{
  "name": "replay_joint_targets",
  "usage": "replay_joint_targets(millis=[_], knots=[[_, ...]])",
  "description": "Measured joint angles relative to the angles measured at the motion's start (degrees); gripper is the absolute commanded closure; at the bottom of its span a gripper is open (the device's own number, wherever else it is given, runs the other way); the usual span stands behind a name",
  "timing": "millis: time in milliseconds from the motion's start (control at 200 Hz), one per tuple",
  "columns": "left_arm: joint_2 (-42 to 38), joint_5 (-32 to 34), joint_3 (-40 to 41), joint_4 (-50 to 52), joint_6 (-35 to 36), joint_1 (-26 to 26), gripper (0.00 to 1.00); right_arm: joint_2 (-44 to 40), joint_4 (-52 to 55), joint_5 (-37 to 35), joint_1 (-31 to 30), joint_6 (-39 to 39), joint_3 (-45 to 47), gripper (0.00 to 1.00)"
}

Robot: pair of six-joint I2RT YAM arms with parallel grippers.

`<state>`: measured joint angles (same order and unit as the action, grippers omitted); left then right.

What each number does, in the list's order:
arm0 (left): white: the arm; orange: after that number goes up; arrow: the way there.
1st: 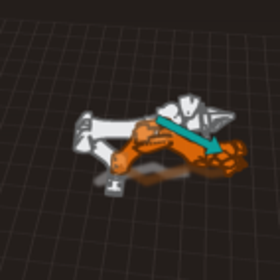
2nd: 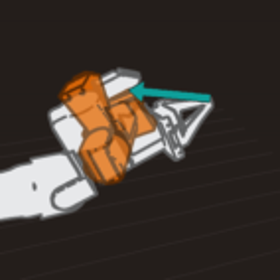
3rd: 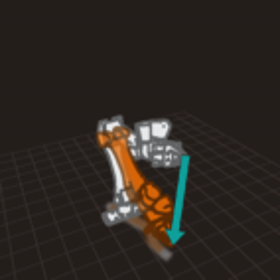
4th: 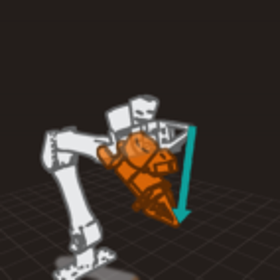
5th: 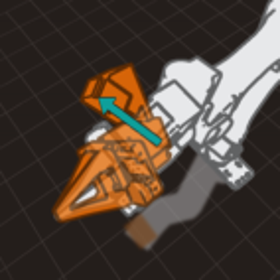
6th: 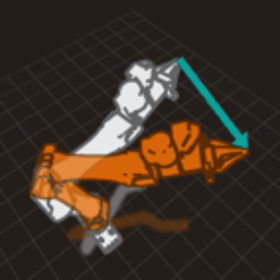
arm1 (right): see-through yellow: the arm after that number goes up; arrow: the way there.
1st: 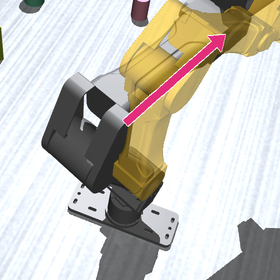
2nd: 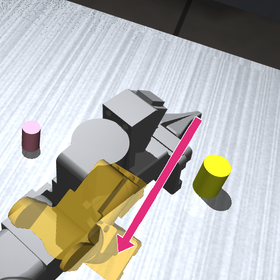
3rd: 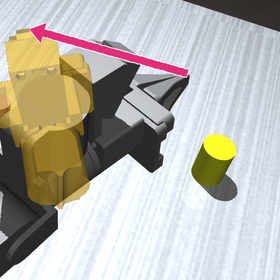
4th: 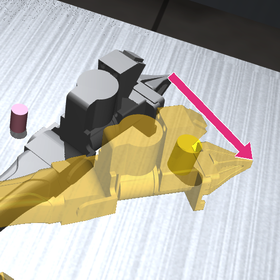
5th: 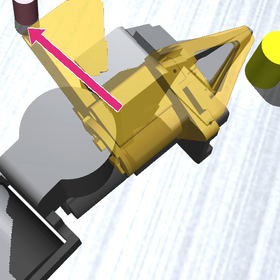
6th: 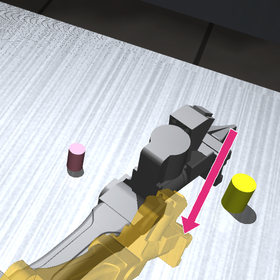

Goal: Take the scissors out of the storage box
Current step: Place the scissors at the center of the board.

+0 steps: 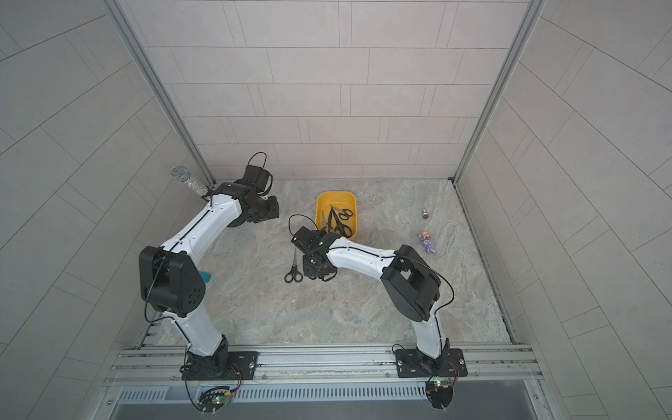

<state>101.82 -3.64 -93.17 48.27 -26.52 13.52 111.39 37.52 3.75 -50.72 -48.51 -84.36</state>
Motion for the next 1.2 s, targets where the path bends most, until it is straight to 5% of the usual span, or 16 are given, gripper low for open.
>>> replay_joint_targets(millis=[870,1000,1201], knots=[[-1.2,0.0,0.3,0.0,0.0,0.0,0.58,6.4,-1.1,1.0,-0.5,-4.5,-1.5,1.00],[-1.2,0.0,0.3,0.0,0.0,0.0,0.58,7.2,-1.1,1.3,-0.5,-4.5,-1.6,0.72],[-1.2,0.0,0.3,0.0,0.0,0.0,0.58,7.2,-1.0,1.4,-0.3,-4.4,-1.6,0.64]])
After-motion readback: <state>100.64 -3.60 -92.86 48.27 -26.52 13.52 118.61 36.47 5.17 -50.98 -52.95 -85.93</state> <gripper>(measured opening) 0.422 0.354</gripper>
